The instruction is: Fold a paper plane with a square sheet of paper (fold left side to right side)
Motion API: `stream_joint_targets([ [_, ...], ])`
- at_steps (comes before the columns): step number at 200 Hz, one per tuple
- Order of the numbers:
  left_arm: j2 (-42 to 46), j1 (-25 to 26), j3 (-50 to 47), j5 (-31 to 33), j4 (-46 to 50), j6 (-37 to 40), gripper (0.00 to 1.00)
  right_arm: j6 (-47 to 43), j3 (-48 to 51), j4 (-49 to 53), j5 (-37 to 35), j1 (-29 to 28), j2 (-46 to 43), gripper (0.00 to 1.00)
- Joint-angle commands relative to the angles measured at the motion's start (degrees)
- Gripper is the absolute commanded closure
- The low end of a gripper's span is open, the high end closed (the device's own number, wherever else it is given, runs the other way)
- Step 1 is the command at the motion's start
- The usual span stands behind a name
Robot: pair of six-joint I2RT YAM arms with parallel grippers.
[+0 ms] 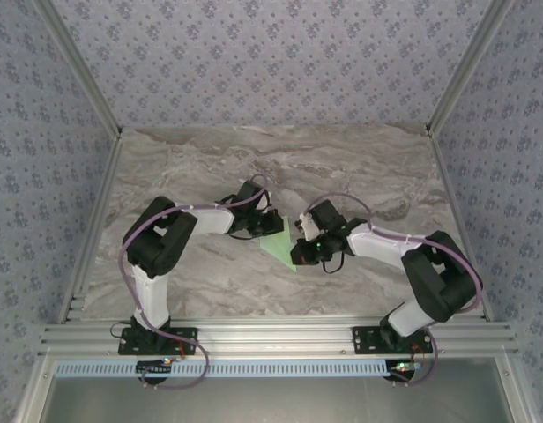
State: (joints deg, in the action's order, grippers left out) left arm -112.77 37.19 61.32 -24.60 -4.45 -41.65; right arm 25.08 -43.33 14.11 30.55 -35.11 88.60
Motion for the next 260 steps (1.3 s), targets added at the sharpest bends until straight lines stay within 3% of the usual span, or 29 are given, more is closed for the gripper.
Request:
stream_joint_targets([
  [1,-1.75,0.00,-1.72,3.99,1.81,0.33,0.91,1.16,-1.80,-0.51,2.07,0.24,3.72,0.99],
  [95,-1.99,-0.31,-1.38,5.24,3.11,0.76,0.92,1.02,5.29,0.89,0.22,0.31,6.08,0.99],
  [178,-0.34,-1.24,-1.92,3.53,1.80,0.46,0.92,1.78,12.15,0.76,3.39,0.48,-3.36,0.99],
  [220,8.37,-1.24,-2.07,0.21,0.32,0.09,0.76,-1.65,9.37,5.90,-0.59,3.08,-15.29,0.90],
  [260,18.50,-1.31,-6.74,3.51,3.72,0.23,0.62,-4.21,7.88,7.44,-6.83,3.84,-20.77,0.77],
])
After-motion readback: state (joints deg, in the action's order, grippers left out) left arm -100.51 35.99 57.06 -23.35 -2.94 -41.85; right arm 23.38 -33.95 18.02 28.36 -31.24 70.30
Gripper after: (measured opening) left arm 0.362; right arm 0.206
